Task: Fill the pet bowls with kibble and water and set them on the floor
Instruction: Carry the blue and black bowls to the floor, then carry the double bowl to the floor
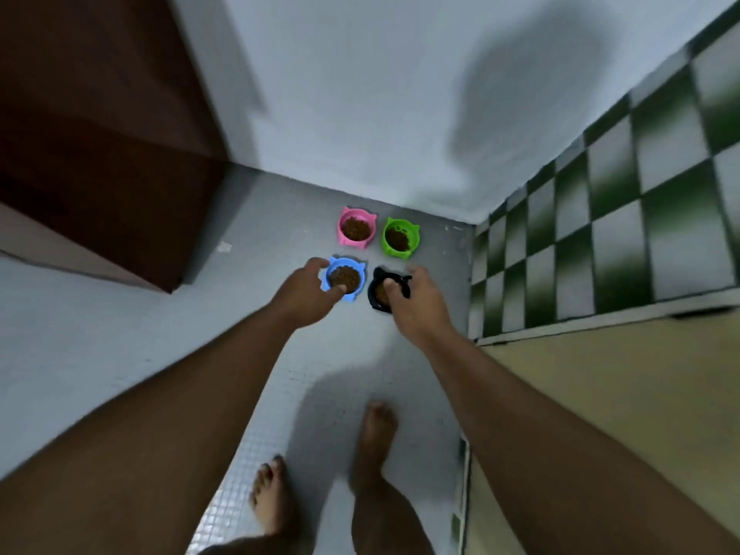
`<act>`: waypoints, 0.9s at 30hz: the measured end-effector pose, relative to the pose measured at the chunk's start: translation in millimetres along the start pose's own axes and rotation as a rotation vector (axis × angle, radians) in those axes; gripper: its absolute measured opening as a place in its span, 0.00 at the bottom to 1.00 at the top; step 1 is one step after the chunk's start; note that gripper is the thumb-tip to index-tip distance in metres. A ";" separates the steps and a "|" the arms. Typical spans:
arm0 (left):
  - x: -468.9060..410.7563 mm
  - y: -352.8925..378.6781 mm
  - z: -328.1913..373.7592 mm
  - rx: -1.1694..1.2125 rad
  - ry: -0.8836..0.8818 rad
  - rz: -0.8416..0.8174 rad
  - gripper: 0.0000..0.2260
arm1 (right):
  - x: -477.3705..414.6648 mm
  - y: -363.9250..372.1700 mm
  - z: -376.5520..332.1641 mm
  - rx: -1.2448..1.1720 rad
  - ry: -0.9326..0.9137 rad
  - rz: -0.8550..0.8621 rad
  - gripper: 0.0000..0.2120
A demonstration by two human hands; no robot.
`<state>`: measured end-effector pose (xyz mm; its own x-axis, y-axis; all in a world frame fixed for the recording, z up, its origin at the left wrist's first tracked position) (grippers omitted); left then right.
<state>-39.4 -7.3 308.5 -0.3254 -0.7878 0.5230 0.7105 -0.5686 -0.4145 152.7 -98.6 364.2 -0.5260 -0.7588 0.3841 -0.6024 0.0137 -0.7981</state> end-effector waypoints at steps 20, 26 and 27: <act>377.5 15.3 126.3 -0.042 0.367 -0.061 0.17 | 358.8 -170.7 58.9 -0.069 0.004 0.296 0.30; 465.7 48.5 139.9 -0.040 0.460 -0.137 0.17 | 453.3 -196.7 107.8 -0.061 0.099 0.391 0.28; 478.2 56.9 142.0 -0.056 0.478 -0.172 0.17 | 468.5 -201.2 114.8 -0.076 0.119 0.417 0.27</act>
<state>-66.0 -382.7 640.8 -0.6928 -0.6946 0.1938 0.5913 -0.7010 -0.3986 96.3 -531.6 651.4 -0.7962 -0.5982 0.0906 -0.3641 0.3542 -0.8614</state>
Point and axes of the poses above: each hand's wrist, its own x-axis away from the middle knuckle, its own y-axis out of the palm, z = x × y, the point moved 10 cm from there along -x, towards the middle knuckle, and after that the axes turned 12 degrees about x, right-handed, at the moved point
